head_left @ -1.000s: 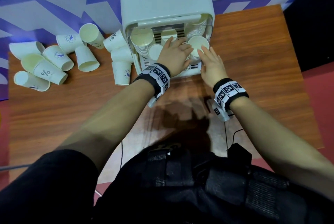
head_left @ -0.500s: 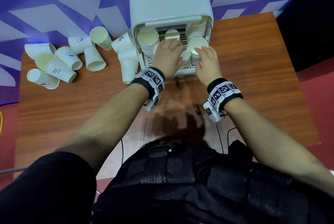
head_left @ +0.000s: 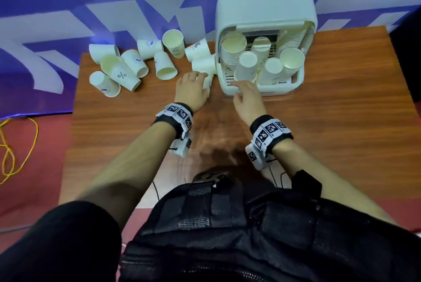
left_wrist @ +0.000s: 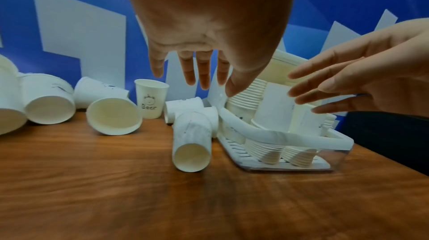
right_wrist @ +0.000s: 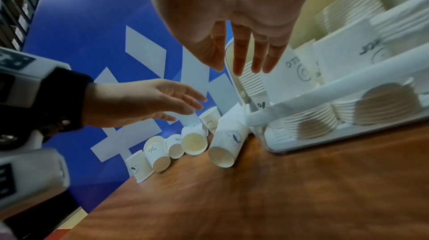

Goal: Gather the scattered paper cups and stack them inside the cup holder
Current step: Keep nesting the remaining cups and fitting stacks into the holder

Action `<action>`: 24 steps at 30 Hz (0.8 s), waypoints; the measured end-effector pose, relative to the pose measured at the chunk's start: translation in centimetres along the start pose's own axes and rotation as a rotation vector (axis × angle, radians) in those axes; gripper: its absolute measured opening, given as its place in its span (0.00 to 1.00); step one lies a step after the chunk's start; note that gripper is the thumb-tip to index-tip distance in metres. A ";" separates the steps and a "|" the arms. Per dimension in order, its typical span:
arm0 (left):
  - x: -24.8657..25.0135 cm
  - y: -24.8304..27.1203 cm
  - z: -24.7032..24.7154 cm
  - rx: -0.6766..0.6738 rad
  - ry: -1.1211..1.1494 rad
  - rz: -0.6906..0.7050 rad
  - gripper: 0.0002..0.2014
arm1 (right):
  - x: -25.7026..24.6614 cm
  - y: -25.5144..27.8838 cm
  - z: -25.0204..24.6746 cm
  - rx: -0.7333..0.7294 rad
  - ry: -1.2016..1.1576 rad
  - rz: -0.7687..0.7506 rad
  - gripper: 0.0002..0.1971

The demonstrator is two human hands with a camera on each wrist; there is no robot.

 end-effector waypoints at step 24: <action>-8.9 -5.6 3.5 -0.316 0.486 -0.014 0.30 | -1.4 -7.2 13.0 -0.161 -0.057 0.431 0.24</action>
Point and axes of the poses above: each hand's wrist, its own y-axis away from the middle knuckle, its own z-axis out of the palm, x = y × z, the point moved 8 cm from there along -y, towards the middle knuckle, and after that the axes turned 9 degrees about y, right-handed, at the moved point
